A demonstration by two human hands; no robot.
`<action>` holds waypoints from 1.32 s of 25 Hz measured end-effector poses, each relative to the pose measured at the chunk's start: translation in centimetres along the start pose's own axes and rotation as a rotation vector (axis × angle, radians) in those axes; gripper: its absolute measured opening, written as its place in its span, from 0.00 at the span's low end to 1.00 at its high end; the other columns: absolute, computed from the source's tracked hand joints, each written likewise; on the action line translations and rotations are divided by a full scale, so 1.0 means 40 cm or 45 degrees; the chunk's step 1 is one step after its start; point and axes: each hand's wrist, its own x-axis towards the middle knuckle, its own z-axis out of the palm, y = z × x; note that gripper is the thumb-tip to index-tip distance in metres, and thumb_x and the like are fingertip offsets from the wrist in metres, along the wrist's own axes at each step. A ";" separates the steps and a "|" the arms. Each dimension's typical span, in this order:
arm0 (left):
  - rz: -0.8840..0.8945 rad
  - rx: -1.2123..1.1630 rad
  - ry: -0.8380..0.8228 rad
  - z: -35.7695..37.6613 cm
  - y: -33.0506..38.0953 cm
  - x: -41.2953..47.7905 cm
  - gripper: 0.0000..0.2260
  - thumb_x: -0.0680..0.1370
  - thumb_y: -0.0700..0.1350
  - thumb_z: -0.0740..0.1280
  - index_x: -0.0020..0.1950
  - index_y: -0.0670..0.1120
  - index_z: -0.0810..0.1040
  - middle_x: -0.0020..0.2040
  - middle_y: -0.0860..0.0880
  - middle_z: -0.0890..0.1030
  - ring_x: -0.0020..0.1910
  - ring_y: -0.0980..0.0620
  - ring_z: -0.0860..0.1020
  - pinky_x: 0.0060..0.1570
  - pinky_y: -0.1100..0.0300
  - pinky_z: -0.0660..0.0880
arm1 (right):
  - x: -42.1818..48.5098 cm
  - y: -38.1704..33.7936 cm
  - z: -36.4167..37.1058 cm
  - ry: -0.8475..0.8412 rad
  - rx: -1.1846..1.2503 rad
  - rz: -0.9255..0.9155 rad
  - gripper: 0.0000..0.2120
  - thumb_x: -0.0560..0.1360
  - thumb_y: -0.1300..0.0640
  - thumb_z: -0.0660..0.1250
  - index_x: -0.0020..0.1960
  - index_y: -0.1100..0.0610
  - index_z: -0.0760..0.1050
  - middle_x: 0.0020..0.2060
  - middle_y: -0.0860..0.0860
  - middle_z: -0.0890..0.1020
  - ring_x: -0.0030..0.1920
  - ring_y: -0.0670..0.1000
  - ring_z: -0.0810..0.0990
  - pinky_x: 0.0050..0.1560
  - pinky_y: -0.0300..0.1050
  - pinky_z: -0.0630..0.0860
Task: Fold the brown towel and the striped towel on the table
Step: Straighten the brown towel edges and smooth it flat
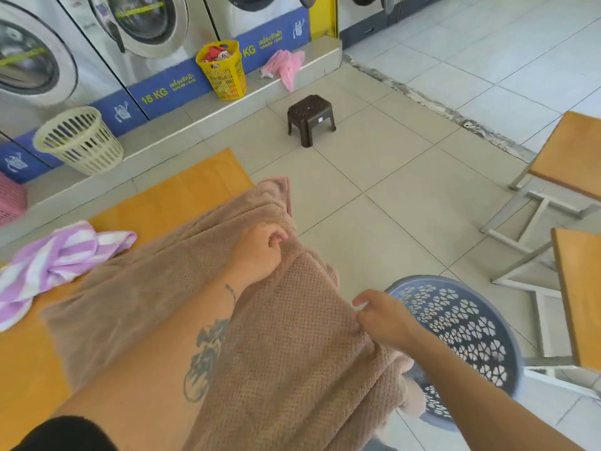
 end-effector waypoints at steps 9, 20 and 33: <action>-0.073 -0.487 0.165 -0.200 -0.202 -0.387 0.15 0.79 0.35 0.59 0.47 0.52 0.80 0.44 0.53 0.83 0.41 0.53 0.81 0.40 0.63 0.76 | -0.237 -0.207 0.211 0.436 -0.212 -0.208 0.18 0.75 0.61 0.59 0.63 0.49 0.74 0.56 0.50 0.80 0.51 0.51 0.80 0.53 0.49 0.78; -0.345 -0.505 0.089 -0.290 -0.624 -0.916 0.13 0.81 0.40 0.58 0.51 0.54 0.80 0.50 0.54 0.82 0.48 0.53 0.81 0.49 0.56 0.79 | -0.522 -0.315 0.732 0.218 -0.177 -0.329 0.19 0.76 0.62 0.57 0.64 0.51 0.73 0.50 0.50 0.80 0.46 0.51 0.82 0.40 0.43 0.79; -0.157 -0.351 -0.082 -0.384 -0.721 -0.937 0.13 0.81 0.41 0.57 0.52 0.55 0.79 0.52 0.53 0.81 0.49 0.53 0.79 0.44 0.58 0.76 | -0.642 -0.370 0.996 0.275 -0.248 -0.290 0.10 0.75 0.63 0.58 0.52 0.62 0.77 0.46 0.55 0.80 0.45 0.54 0.79 0.45 0.47 0.77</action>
